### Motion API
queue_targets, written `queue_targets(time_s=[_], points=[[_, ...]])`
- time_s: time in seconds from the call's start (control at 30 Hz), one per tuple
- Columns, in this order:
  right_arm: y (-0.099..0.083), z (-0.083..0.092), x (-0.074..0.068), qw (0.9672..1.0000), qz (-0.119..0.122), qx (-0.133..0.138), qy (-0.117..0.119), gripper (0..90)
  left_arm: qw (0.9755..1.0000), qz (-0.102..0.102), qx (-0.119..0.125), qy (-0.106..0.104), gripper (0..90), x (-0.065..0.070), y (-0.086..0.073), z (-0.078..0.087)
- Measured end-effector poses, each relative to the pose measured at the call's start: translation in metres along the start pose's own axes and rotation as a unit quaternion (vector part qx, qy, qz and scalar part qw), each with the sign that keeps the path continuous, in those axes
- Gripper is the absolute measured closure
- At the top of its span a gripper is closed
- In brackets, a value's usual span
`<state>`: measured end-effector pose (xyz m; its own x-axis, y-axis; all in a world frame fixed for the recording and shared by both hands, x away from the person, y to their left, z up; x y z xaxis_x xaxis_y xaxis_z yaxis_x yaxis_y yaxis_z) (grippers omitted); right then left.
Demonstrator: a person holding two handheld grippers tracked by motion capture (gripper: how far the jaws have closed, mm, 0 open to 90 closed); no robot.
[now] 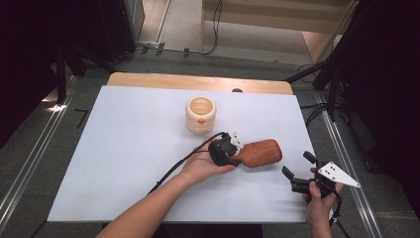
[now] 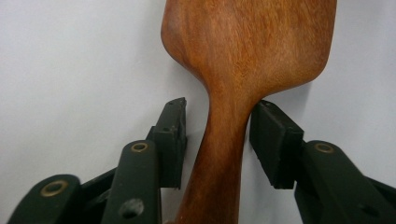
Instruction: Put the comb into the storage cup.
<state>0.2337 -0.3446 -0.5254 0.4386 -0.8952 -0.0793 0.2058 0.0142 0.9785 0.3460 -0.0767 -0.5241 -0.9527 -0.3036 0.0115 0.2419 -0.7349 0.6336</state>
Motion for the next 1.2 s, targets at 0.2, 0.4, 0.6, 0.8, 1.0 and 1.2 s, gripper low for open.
queue_targets(time_s=[0.2,0.4,0.6,0.8,1.0,1.2], points=[[0.0,-0.0007,0.0,1.0,0.003,-0.001,0.0,0.0,1.0,-0.005,0.007,-0.002,61.7,-0.0008,0.001,-0.0011],[-0.0001,-0.0007,-0.0001,1.0,0.003,-0.002,0.0,0.0,0.9998,-0.01,0.008,-0.012,64.0,0.0003,0.0006,-0.002],[-0.0001,-0.0009,-0.0001,1.0,0.003,-0.003,0.0,0.0,0.9998,-0.01,0.007,-0.015,66.2,0.001,0.0008,-0.0023],[-0.0001,-0.0016,-0.0001,1.0,0.001,-0.005,-0.001,0.0,0.9996,-0.005,0.006,-0.028,72.1,0.0021,0.0017,-0.0028],[-0.0002,-0.002,-0.0002,1.0,0.002,-0.007,-0.001,0.0,0.999,0.01,0.012,-0.041,72.5,-0.0002,0.0007,-0.0023],[0.0,-0.0018,0.0007,1.0,0.002,-0.005,-0.002,0.0,0.9989,0.012,0.023,-0.038,72.5,0.0024,-0.001,-0.0019]])
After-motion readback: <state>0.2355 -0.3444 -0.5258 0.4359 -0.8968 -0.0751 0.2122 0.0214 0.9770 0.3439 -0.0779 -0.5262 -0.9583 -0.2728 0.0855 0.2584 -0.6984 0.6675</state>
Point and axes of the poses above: each handheld gripper's, and its own axes: z roughly backward along the jaws, y roughly out of its top, x roughly to its right, the point moved 3 cm from there along -z, roughly forward along the jaws, and after that the axes turned 3 degrees about x, right-handed, at the moved point
